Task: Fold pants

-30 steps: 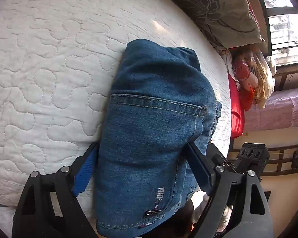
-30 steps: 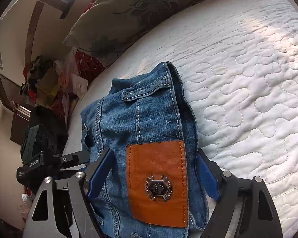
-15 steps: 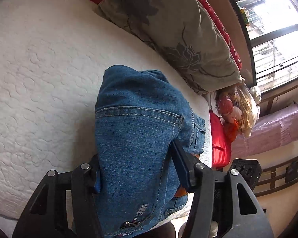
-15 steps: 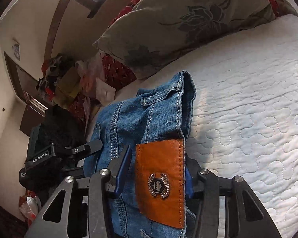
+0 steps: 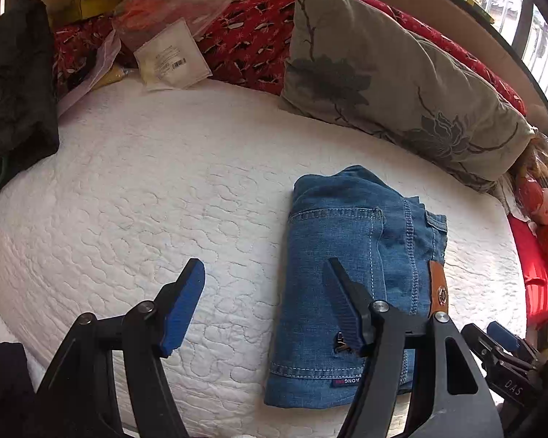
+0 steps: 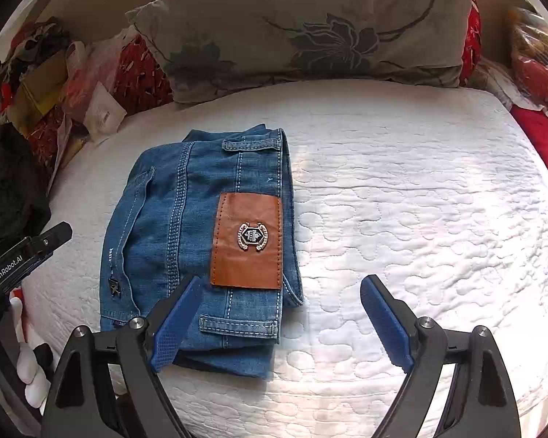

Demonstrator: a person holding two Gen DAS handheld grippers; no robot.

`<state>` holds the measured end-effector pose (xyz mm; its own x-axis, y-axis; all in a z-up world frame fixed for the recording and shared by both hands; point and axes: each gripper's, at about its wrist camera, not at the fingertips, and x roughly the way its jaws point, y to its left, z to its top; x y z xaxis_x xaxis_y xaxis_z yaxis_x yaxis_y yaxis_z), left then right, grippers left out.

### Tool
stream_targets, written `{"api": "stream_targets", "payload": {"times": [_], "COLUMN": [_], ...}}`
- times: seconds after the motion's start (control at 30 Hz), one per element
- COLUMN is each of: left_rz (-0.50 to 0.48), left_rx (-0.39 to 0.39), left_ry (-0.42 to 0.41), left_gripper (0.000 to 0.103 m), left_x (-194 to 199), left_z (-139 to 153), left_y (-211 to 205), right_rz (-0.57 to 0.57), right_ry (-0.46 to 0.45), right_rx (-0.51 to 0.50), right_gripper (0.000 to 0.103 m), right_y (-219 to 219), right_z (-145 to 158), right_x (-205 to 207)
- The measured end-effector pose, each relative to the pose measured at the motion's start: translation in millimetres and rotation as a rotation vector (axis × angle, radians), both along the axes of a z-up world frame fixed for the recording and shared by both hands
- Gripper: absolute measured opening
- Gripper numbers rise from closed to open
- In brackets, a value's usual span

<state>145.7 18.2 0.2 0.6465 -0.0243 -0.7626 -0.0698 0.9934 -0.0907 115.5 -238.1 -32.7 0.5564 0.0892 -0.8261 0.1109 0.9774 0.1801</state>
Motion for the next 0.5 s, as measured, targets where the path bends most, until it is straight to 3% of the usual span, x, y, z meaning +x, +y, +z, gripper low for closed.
{"api": "stream_targets", "payload": {"times": [0.1, 0.23, 0.27, 0.33, 0.4, 0.47, 0.5], "left_rz": [0.014, 0.018, 0.031, 0.070, 0.120, 0.168, 0.182], "left_rx": [0.103, 0.156, 0.172, 0.207, 0.259, 0.333, 0.368], "left_ry": [-0.108, -0.244, -0.280, -0.368, -0.494, -0.616, -0.664], "left_gripper": [0.066, 0.069, 0.070, 0.074, 0.090, 0.092, 0.100], "left_x": [-23, -56, -65, -84, -107, -129, -139], "left_z": [23, 57, 68, 91, 114, 132, 138], "left_y": [-11, -15, -15, -15, -16, -19, -21], "right_rz": [-0.021, -0.082, -0.131, -0.157, -0.141, -0.138, -0.131], "right_ry": [-0.059, -0.312, -0.345, -0.317, -0.312, -0.349, -0.357], "right_rx": [-0.093, -0.271, -0.296, -0.247, -0.170, -0.163, -0.165], "right_gripper": [0.090, 0.090, 0.098, 0.103, 0.103, 0.103, 0.103], "right_y": [0, 8, 6, -3, -11, -11, -10], "right_z": [23, 80, 91, 103, 109, 115, 116], "right_x": [-21, -70, -79, -80, -87, -99, -103]}}
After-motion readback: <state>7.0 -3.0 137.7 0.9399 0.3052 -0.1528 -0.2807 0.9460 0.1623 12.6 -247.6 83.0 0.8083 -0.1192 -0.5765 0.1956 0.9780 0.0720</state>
